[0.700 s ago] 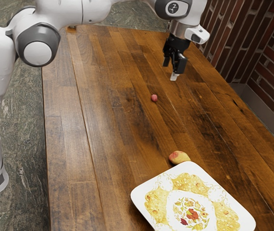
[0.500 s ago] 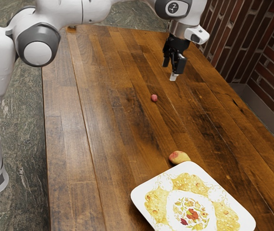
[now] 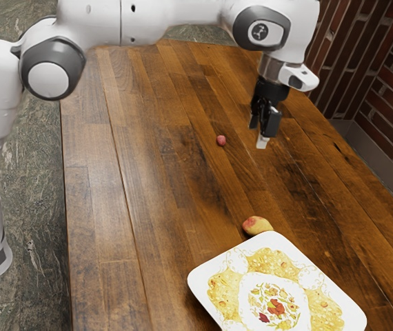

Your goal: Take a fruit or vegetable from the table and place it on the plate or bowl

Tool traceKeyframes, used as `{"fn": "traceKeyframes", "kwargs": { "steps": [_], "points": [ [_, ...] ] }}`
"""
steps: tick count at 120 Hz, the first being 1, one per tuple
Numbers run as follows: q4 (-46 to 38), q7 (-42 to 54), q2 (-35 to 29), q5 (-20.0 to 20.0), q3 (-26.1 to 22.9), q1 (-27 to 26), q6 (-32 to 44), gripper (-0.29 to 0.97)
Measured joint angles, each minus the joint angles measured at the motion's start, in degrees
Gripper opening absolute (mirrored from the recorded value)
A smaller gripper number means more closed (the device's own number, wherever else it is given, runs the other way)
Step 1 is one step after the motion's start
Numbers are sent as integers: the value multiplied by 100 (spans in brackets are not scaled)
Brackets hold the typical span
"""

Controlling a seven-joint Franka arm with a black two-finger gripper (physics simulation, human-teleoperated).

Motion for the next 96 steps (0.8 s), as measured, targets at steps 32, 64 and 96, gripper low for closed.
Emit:
{"fn": "traceKeyframes", "kwargs": {
  "steps": [32, 64, 96],
  "points": [
    [-1121, 346, -439, -6, -280, -10, 214, 68],
    [-2042, 713, -680, -14, -721, -21, 852, 68],
    [-2459, 970, -819, -28, -981, -8, 1241, 68]
  ]
}}
